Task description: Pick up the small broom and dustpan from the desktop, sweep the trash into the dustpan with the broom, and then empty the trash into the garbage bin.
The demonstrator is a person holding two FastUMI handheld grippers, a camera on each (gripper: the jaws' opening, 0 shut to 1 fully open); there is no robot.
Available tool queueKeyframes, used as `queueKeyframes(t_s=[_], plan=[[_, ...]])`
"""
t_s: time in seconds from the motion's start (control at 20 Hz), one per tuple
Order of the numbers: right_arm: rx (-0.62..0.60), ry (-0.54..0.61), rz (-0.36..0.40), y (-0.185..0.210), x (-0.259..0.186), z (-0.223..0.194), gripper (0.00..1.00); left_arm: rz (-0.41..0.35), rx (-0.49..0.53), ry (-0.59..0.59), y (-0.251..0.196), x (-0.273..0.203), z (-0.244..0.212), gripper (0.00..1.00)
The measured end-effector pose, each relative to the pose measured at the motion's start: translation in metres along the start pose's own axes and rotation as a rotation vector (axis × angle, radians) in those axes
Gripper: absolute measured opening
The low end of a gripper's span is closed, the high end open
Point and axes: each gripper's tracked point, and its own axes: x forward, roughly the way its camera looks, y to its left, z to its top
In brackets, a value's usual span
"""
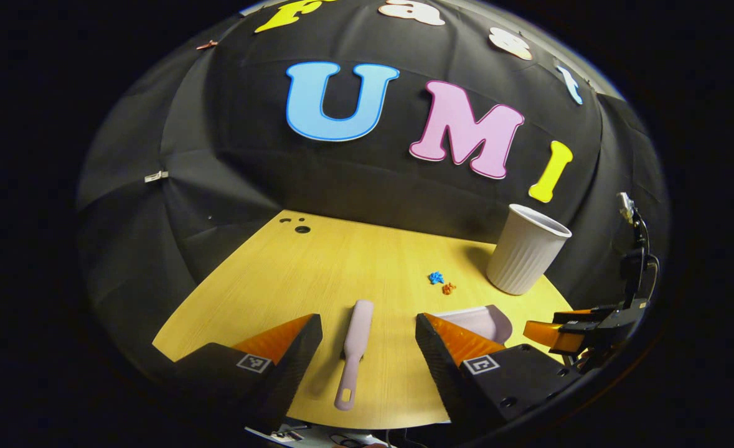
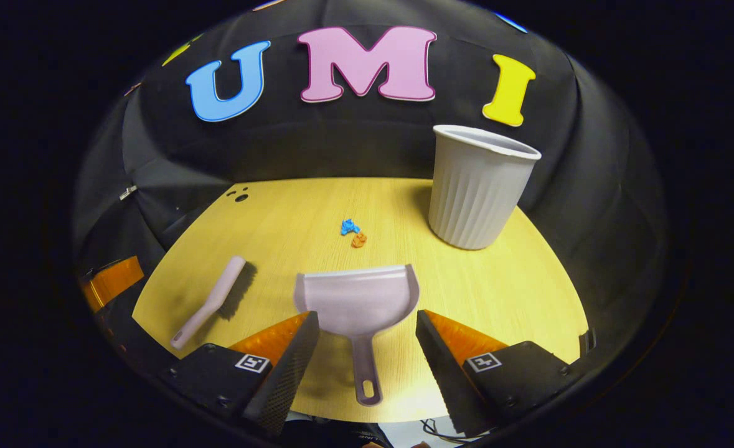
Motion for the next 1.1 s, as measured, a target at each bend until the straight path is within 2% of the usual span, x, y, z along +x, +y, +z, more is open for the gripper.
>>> queueKeyframes(t_s=[0.15,0.5,0.65,1.1], plan=[[-0.019,0.09,-0.023,-0.004,0.015,-0.023,0.98,0.03,-0.02,0.024,0.013,-0.008,-0.011,0.96],[0.006,0.275,0.012,0.006,0.051,-0.067,0.98,0.102,-0.113,0.101,0.036,-0.01,-0.031,0.96],[0.004,0.366,0.013,0.006,0.068,-0.087,0.99,0.141,-0.123,0.133,0.045,-0.004,-0.035,0.96],[-0.023,0.499,0.001,0.005,0.097,-0.113,0.99,0.201,-0.134,0.192,0.052,0.016,-0.043,0.96]])
